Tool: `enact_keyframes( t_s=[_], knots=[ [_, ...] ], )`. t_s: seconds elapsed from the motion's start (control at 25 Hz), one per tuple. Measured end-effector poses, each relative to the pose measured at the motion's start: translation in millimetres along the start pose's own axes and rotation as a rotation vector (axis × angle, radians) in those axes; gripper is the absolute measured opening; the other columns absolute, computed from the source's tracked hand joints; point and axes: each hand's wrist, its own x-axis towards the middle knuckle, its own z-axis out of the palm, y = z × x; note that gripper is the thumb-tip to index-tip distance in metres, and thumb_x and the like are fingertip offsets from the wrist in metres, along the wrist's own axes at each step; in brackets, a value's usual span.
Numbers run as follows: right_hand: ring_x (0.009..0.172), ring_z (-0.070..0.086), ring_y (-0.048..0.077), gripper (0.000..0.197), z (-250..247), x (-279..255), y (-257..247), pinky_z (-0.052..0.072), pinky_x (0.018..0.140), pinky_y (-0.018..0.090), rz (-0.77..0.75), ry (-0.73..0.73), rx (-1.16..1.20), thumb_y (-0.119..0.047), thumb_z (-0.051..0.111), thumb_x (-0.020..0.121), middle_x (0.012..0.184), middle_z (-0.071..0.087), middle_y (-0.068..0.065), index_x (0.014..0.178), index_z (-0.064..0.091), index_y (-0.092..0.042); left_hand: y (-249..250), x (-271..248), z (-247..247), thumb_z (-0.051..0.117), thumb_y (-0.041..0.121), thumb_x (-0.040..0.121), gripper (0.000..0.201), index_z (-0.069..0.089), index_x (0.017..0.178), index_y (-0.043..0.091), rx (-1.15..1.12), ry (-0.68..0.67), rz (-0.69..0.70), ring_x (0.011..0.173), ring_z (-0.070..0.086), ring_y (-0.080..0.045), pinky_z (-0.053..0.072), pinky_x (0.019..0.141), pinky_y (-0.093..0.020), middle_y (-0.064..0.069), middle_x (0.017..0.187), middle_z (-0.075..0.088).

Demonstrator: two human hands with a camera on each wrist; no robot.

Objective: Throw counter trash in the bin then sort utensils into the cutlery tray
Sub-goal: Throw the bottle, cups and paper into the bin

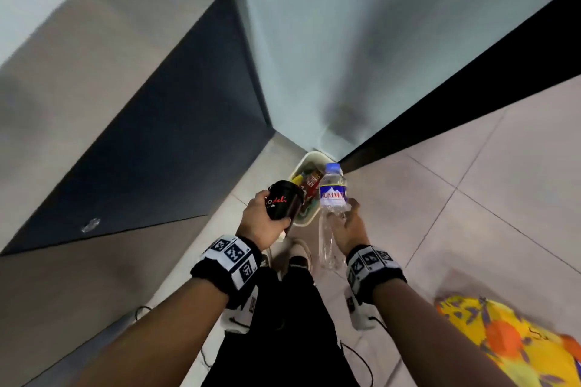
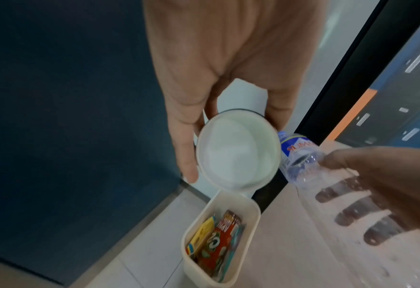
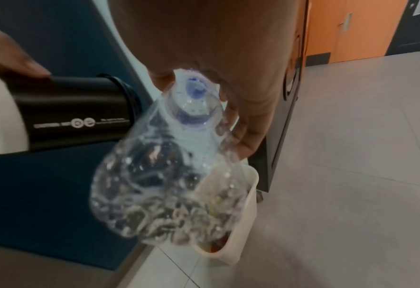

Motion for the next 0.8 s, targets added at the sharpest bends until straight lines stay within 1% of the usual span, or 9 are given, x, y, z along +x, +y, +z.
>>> enact_keyframes(
  t_s=[0.04, 0.12, 0.2, 0.24, 0.32, 0.44, 0.56, 0.72, 0.8],
  knots=[
    [0.102, 0.063, 0.036, 0.048, 12, 18, 10, 0.052, 0.086, 0.043, 0.005, 0.003, 0.012, -0.035, 0.057, 0.084, 0.111, 0.064, 0.013, 0.124, 0.034, -0.021, -7, 22, 12, 0.072, 0.020, 0.074, 0.075, 0.037, 0.140, 0.012, 0.021, -0.015, -0.011, 0.125, 0.049, -0.027, 0.037, 0.105, -0.029, -0.012, 0.137, 0.051],
    [0.112, 0.058, 0.032, 0.061, 29, 45, 19, 0.048, 0.090, 0.036, 0.030, 0.003, 0.022, -0.032, 0.055, 0.088, 0.128, 0.056, 0.015, 0.140, 0.024, -0.027, -21, 60, 34, 0.072, 0.019, 0.074, 0.076, 0.036, 0.141, 0.013, 0.048, -0.031, -0.028, 0.126, 0.049, -0.027, 0.037, 0.106, -0.030, -0.013, 0.137, 0.051],
    [0.115, 0.055, 0.029, 0.064, 46, 83, 35, 0.040, 0.084, 0.026, 0.051, -0.002, -0.007, -0.030, 0.053, 0.090, 0.135, 0.048, 0.013, 0.145, 0.019, -0.028, -36, 101, 60, 0.072, 0.019, 0.075, 0.076, 0.036, 0.141, 0.012, 0.069, -0.044, -0.052, 0.126, 0.048, -0.026, 0.037, 0.106, -0.030, -0.012, 0.137, 0.050],
    [0.114, 0.055, 0.029, 0.065, 54, 103, 41, 0.037, 0.082, 0.025, 0.054, -0.001, -0.038, -0.031, 0.052, 0.091, 0.135, 0.047, 0.012, 0.146, 0.018, -0.028, -41, 123, 73, 0.072, 0.018, 0.075, 0.075, 0.036, 0.141, 0.011, 0.077, -0.055, -0.058, 0.127, 0.048, -0.026, 0.037, 0.106, -0.030, -0.012, 0.137, 0.049],
    [0.113, 0.055, 0.032, 0.067, 73, 140, 53, 0.040, 0.081, 0.027, 0.052, 0.037, -0.092, -0.034, 0.052, 0.091, 0.134, 0.046, 0.015, 0.147, 0.016, -0.026, -52, 166, 101, 0.072, 0.019, 0.075, 0.075, 0.036, 0.140, 0.010, 0.093, -0.078, -0.060, 0.127, 0.048, -0.026, 0.038, 0.105, -0.031, -0.012, 0.138, 0.048],
    [0.115, 0.054, 0.037, 0.065, 102, 191, 74, 0.045, 0.092, 0.036, 0.038, 0.099, -0.102, -0.033, 0.054, 0.089, 0.135, 0.045, 0.019, 0.145, 0.024, -0.021, -69, 219, 134, 0.074, 0.020, 0.074, 0.076, 0.036, 0.139, 0.008, 0.087, -0.051, -0.047, 0.125, 0.049, -0.029, 0.041, 0.105, -0.035, -0.014, 0.137, 0.048],
    [0.115, 0.053, 0.036, 0.050, 115, 231, 93, 0.044, 0.089, 0.034, 0.054, 0.094, -0.192, -0.030, 0.051, 0.091, 0.137, 0.042, 0.019, 0.137, 0.036, -0.016, -89, 261, 159, 0.071, 0.020, 0.078, 0.073, 0.035, 0.139, 0.006, 0.152, -0.089, 0.036, 0.130, 0.045, -0.029, 0.037, 0.109, -0.035, -0.015, 0.142, 0.045],
    [0.123, 0.051, 0.034, 0.039, 125, 247, 107, 0.044, 0.101, 0.041, 0.011, -0.011, -0.500, -0.020, 0.041, 0.094, 0.137, 0.049, 0.014, 0.134, 0.045, -0.018, -108, 279, 168, 0.052, 0.020, 0.091, 0.061, 0.027, 0.146, 0.010, 0.428, -0.278, 0.172, 0.146, 0.018, -0.023, 0.018, 0.120, -0.034, -0.008, 0.160, 0.013],
    [0.128, 0.045, 0.033, 0.045, 130, 238, 109, 0.039, 0.108, 0.041, 0.020, -0.029, -0.537, -0.016, 0.041, 0.092, 0.143, 0.046, 0.011, 0.137, 0.043, -0.020, -109, 270, 160, 0.052, 0.015, 0.090, 0.057, 0.034, 0.144, 0.009, 0.387, -0.260, 0.144, 0.144, 0.025, -0.024, 0.021, 0.119, -0.031, -0.010, 0.158, 0.019]
  ],
)
